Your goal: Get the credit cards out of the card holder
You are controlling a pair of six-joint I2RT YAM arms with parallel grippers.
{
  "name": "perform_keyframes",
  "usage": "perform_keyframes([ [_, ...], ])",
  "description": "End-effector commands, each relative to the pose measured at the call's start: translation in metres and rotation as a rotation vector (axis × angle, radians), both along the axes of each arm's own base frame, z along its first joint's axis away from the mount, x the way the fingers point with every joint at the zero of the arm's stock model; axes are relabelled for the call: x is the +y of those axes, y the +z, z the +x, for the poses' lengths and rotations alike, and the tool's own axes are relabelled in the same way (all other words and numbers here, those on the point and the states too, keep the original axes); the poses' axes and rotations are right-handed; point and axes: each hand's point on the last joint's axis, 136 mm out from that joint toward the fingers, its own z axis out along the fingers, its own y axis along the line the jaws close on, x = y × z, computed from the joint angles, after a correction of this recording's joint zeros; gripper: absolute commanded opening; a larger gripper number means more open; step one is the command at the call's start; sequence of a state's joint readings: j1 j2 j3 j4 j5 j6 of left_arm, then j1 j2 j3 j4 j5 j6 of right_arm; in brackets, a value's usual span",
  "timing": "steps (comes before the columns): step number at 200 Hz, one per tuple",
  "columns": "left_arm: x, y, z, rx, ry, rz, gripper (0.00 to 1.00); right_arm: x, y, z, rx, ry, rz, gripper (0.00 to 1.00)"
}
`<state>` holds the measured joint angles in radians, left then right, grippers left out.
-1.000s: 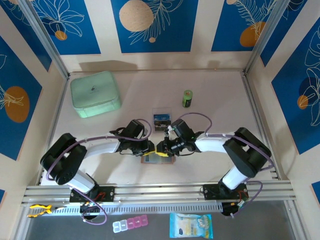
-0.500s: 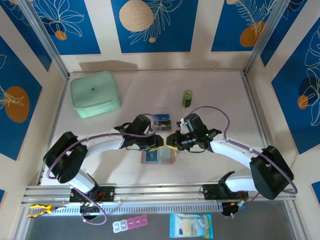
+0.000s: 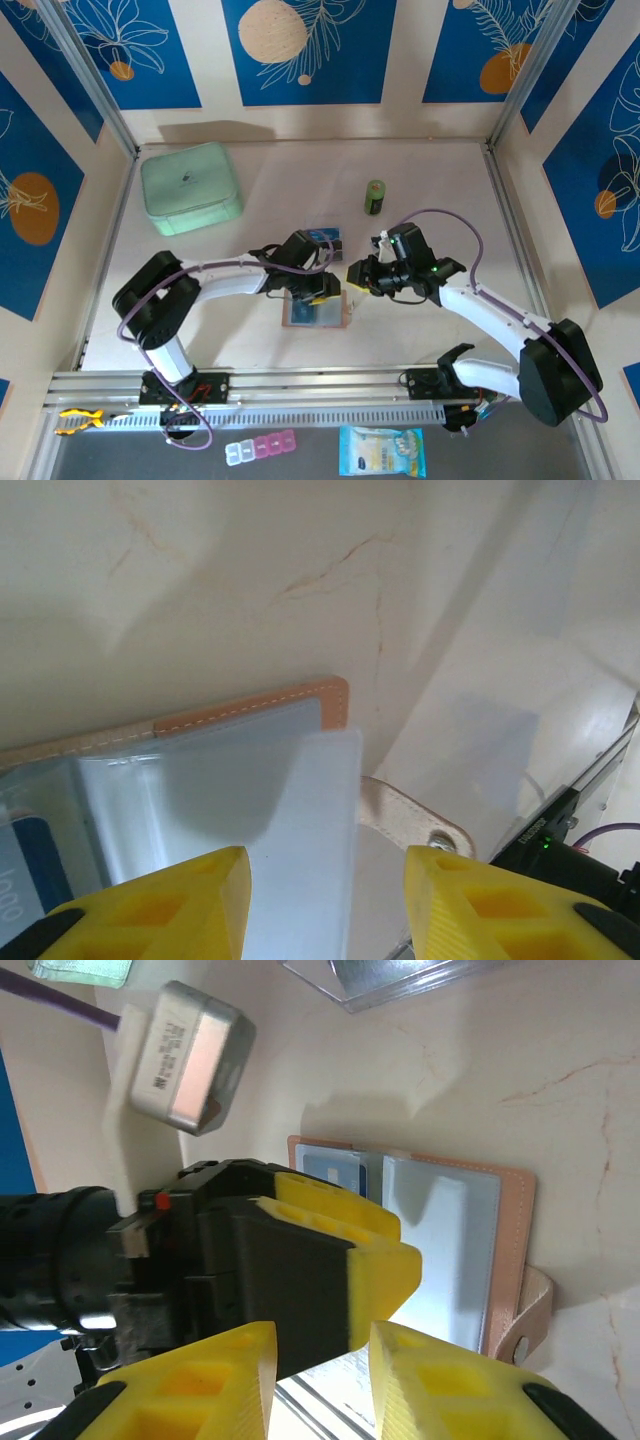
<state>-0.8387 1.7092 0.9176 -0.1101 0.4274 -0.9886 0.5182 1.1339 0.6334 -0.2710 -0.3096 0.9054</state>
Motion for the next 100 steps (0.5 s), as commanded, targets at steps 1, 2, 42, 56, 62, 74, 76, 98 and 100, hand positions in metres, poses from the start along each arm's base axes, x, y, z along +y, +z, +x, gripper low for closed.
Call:
perform_keyframes([
  [1,-0.011,0.002,-0.001,0.003,-0.024,-0.022,0.45,-0.005,-0.004,-0.007,0.015,0.005,-0.013,0.32],
  [2,-0.011,0.001,-0.001,0.003,-0.024,-0.021,0.45,-0.005,-0.004,-0.007,0.015,0.005,-0.013,0.32],
  [42,-0.01,-0.012,-0.004,0.028,-0.026,-0.005,0.46,-0.005,-0.005,-0.008,0.018,0.004,-0.012,0.32],
  [56,-0.009,-0.014,-0.004,0.031,-0.024,0.001,0.46,-0.005,-0.005,-0.008,0.018,0.005,-0.011,0.32],
  [62,-0.008,-0.014,-0.005,0.031,-0.024,0.001,0.46,-0.005,-0.005,-0.007,0.019,0.003,-0.011,0.32],
  [74,-0.008,-0.011,-0.004,0.026,-0.027,-0.002,0.46,-0.004,-0.004,-0.007,0.017,0.005,-0.008,0.32],
  [76,-0.008,-0.011,-0.004,0.026,-0.027,-0.002,0.46,-0.004,-0.004,-0.007,0.017,0.006,-0.008,0.32],
  [98,-0.006,-0.001,0.0,-0.007,-0.024,-0.002,0.46,-0.003,-0.004,-0.007,0.023,0.009,-0.003,0.32],
  [100,-0.005,0.001,0.001,-0.009,-0.022,-0.003,0.46,-0.002,-0.004,-0.007,0.023,0.01,-0.002,0.32],
])
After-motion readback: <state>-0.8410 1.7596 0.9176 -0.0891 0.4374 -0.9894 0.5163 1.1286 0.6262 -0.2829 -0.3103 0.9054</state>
